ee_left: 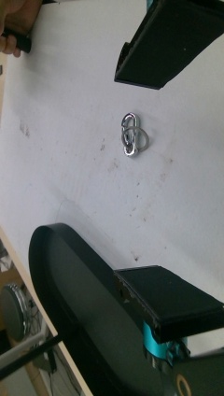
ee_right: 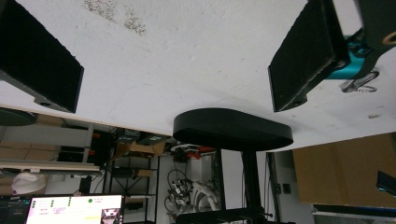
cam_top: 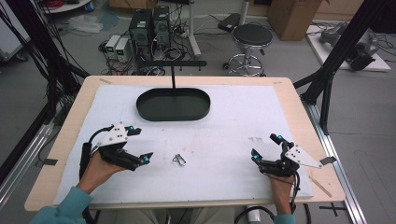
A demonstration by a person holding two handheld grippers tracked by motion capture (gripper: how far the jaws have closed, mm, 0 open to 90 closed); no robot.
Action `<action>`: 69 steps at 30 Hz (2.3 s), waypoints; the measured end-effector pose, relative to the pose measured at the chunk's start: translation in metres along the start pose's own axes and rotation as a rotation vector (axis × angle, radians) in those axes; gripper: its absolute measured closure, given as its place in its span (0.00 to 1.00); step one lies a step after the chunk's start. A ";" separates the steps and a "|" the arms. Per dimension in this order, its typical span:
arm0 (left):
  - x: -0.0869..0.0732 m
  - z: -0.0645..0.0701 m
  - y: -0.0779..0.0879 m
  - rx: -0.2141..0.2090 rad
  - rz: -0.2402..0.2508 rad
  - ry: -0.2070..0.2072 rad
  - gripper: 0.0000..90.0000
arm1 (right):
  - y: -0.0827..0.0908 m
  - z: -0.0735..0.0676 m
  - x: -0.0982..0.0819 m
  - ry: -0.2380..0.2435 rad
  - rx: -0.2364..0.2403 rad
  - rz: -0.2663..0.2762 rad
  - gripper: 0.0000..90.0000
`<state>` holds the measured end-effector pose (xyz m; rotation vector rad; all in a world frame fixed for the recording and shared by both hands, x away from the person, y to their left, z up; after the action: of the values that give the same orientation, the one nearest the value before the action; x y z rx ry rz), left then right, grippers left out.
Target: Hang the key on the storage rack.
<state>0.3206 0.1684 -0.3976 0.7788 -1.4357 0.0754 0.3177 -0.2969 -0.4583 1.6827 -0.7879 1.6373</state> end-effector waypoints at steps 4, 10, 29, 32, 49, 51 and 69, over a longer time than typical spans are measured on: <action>0.006 0.003 -0.010 -0.029 -0.028 -0.023 0.07 | 0.000 0.000 0.000 0.004 0.000 0.003 0.03; 0.012 0.009 -0.024 -0.070 -0.073 -0.044 0.07 | 0.000 0.000 0.000 0.007 0.002 0.005 0.03; 0.016 0.026 -0.076 -0.162 -0.245 -0.127 0.07 | 0.000 0.000 0.000 -0.001 0.000 0.001 0.03; 0.015 0.027 -0.081 -0.170 -0.265 -0.130 0.07 | 0.000 0.000 0.000 -0.003 0.001 0.002 0.03; 0.000 0.030 -0.101 -0.168 -0.397 -0.156 0.11 | 0.000 0.000 0.000 -0.003 0.002 0.001 0.03; -0.001 0.030 -0.102 -0.163 -0.401 -0.153 0.13 | 0.000 0.000 0.000 -0.004 0.002 0.002 0.03; -0.010 0.031 -0.111 -0.175 -0.474 -0.168 0.31 | 0.001 0.000 0.000 -0.006 0.002 0.005 0.03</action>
<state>0.3475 0.0720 -0.4562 0.9764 -1.3576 -0.4834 0.3174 -0.2974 -0.4582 1.6891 -0.7941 1.6370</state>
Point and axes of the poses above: each handheld gripper's, and its own axes: y roughly backward along the jaws, x roughly out of its top, z roughly to its right, the point moved 4 cm from there along -y, roughly forward along the jaws, and after that the axes turned 1 degree about y, right-handed, at the moved point
